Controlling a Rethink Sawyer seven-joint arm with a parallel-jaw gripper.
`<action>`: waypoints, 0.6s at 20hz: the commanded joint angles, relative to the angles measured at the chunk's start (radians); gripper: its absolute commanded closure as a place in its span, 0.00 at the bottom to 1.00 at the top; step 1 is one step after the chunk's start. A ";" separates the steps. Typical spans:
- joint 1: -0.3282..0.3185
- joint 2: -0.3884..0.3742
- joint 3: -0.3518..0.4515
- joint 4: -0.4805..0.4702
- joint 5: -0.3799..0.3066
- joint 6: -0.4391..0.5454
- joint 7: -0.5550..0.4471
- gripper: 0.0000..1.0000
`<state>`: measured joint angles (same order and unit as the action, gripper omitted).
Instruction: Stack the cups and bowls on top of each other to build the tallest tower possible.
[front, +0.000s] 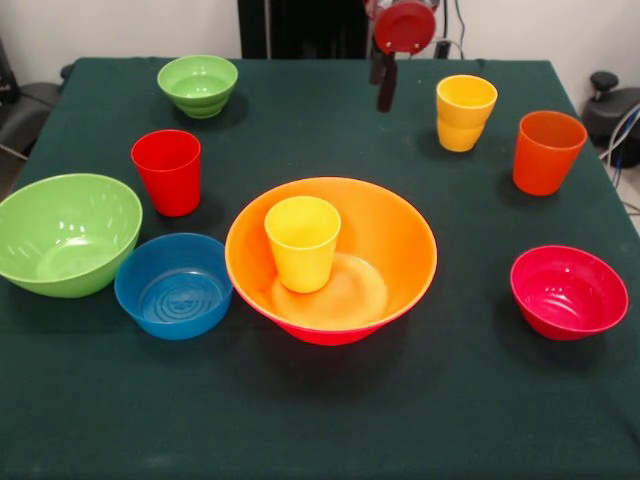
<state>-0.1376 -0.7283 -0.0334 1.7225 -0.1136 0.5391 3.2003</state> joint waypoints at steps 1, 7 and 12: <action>0.064 0.093 0.021 0.021 0.019 -0.038 0.059 0.00; 0.103 0.125 -0.005 0.007 0.062 -0.062 0.103 0.00; 0.129 0.141 -0.033 -0.002 0.109 -0.061 0.128 0.00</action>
<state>-0.0391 -0.6615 -0.0754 1.7225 -0.0587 0.5391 3.2003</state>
